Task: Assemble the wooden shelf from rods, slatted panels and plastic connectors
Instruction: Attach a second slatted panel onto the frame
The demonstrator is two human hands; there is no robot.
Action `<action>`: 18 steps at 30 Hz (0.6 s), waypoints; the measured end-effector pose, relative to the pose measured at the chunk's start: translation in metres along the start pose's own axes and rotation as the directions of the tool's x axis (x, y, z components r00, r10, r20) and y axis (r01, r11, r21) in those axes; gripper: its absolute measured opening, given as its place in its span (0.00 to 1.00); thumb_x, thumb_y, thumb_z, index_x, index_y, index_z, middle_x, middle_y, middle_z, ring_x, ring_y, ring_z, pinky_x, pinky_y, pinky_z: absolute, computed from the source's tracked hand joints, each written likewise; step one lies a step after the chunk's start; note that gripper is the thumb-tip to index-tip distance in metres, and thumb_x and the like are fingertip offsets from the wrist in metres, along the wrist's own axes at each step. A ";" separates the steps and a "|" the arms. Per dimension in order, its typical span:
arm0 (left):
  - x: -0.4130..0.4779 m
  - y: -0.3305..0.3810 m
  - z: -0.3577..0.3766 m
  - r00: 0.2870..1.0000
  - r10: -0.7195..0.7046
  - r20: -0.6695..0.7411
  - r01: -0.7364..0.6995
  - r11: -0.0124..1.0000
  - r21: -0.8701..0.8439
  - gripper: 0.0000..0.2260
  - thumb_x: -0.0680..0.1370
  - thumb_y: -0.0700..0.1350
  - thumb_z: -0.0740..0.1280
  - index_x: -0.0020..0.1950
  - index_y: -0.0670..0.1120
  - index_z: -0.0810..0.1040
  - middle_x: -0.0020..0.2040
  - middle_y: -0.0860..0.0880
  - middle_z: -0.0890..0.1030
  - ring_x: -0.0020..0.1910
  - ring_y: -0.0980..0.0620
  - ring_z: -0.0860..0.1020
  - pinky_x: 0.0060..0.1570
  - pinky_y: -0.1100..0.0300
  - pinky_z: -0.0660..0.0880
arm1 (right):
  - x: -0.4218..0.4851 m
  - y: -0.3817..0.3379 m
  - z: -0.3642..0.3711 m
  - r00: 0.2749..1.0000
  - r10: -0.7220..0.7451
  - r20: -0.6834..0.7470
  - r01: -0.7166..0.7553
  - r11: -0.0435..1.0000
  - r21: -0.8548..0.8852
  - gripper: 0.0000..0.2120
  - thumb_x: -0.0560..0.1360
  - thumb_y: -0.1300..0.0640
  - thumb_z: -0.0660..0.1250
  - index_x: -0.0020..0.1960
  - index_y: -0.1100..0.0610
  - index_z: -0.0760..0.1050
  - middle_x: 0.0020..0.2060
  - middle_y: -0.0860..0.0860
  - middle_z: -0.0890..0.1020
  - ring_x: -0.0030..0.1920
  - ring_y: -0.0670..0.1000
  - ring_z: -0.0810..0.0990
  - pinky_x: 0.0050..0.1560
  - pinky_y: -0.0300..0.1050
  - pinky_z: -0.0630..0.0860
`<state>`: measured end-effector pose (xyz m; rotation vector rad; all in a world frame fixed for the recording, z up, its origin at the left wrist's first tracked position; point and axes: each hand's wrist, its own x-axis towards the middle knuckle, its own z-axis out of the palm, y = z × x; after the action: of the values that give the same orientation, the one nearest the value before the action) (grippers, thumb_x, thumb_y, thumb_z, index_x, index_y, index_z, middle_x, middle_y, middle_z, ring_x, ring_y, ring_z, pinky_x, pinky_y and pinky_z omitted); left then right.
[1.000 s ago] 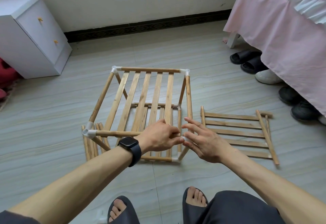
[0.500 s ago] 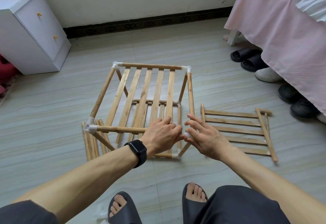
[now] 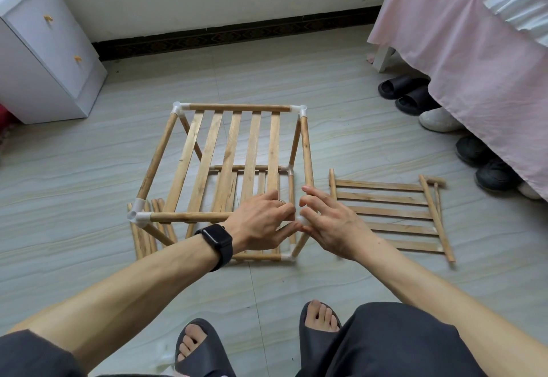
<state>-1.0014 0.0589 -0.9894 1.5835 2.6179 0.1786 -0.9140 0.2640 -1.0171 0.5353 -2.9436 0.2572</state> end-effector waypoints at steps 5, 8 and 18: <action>-0.002 -0.004 -0.005 0.999 0.017 0.051 -0.020 0.997 0.073 0.23 0.82 0.64 0.47 0.52 0.50 0.74 0.42 0.53 0.80 0.44 0.53 0.65 0.46 0.55 0.71 | -0.003 -0.009 0.002 0.993 0.099 0.056 -0.100 0.995 0.011 0.21 0.84 0.40 0.51 0.61 0.54 0.72 0.75 0.54 0.68 0.82 0.52 0.53 0.72 0.66 0.65; -0.011 -0.001 0.003 1.000 0.025 0.003 -0.026 0.987 0.161 0.25 0.83 0.63 0.43 0.53 0.49 0.73 0.42 0.52 0.80 0.44 0.51 0.67 0.46 0.52 0.73 | -0.008 -0.010 0.004 0.992 0.090 0.091 -0.096 0.994 0.060 0.22 0.83 0.43 0.51 0.71 0.53 0.64 0.82 0.54 0.52 0.82 0.51 0.42 0.77 0.70 0.54; -0.016 -0.002 0.006 0.988 0.111 -0.112 -0.087 0.976 0.197 0.24 0.83 0.64 0.49 0.48 0.48 0.74 0.37 0.51 0.80 0.41 0.50 0.70 0.41 0.54 0.71 | -0.005 -0.004 -0.006 0.989 0.003 0.151 0.005 0.999 -0.050 0.30 0.84 0.41 0.46 0.76 0.59 0.66 0.79 0.56 0.63 0.82 0.55 0.52 0.77 0.58 0.62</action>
<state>-0.9949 0.0441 -0.9958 1.8216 2.7217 0.0293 -0.9072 0.2630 -1.0116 0.5738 -3.0857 0.1487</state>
